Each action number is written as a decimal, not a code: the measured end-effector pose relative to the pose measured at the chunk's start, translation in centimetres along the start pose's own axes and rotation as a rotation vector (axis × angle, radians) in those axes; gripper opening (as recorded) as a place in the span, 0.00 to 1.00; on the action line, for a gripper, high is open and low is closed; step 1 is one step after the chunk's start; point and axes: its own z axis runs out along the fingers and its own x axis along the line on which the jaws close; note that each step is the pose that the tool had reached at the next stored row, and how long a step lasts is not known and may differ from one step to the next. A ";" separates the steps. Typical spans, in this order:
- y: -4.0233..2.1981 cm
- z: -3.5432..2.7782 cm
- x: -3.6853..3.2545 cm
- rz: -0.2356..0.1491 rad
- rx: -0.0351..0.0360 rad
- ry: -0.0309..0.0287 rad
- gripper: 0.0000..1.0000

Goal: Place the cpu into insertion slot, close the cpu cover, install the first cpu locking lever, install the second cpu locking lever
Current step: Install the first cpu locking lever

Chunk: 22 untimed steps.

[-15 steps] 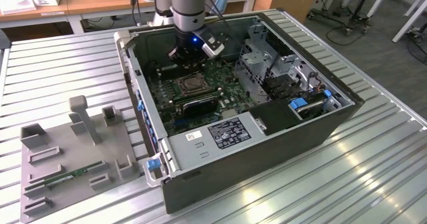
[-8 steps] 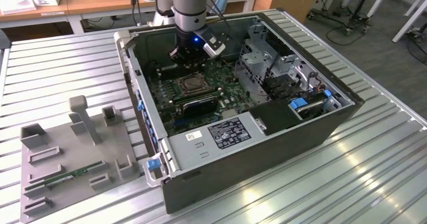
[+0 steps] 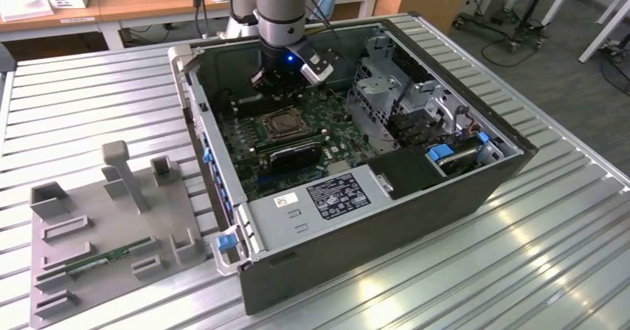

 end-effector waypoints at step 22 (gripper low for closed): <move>-0.32 -0.03 -0.01 0.000 0.0032 0.0001 0.11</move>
